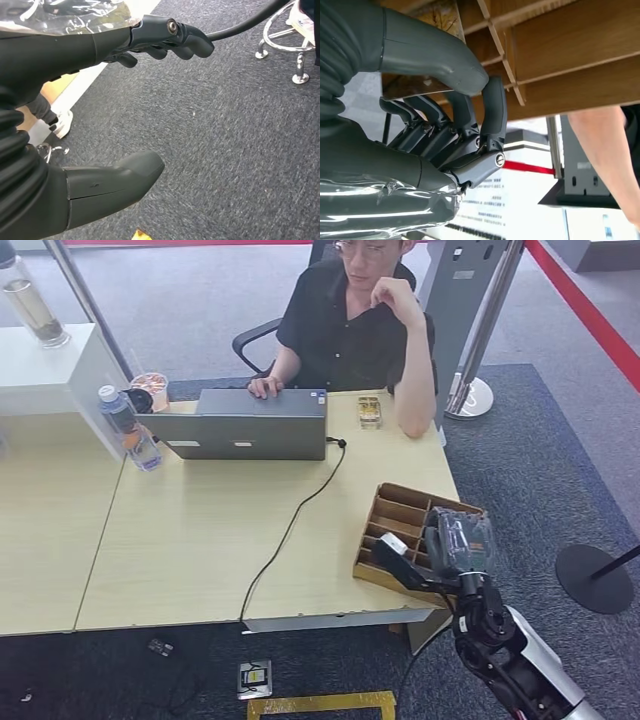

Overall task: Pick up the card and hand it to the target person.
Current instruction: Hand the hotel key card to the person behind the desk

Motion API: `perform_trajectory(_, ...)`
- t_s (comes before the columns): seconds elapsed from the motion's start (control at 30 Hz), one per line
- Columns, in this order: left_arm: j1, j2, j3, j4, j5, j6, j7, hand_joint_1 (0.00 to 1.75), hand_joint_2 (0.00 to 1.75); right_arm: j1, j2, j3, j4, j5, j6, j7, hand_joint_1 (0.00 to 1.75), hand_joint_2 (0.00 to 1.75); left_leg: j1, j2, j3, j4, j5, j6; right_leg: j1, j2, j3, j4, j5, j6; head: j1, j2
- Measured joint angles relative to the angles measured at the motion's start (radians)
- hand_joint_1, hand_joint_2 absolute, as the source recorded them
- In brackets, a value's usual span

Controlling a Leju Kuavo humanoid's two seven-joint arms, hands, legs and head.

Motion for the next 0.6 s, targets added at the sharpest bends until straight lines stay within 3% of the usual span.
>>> perform_trajectory(0.27,0.003,0.002,-0.010,0.000,0.010,0.000,-0.018,0.00,1.75,0.010,-0.001,-0.003,-0.080,0.096,-0.129,0.010,1.75,1.75,0.000,0.000,0.000,0.000,0.000,0.000,0.000,0.000,0.000,0.000,0.000,0.000,0.000,0.000)
perform_trajectory(0.6,0.005,0.000,-0.020,0.000,0.018,0.000,-0.024,0.00,1.75,-0.026,-0.001,0.004,-0.192,0.170,-0.221,-0.054,1.75,1.75,0.000,0.001,0.000,0.000,0.000,0.000,0.000,0.000,0.000,0.000,0.000,0.000,0.000,0.000)
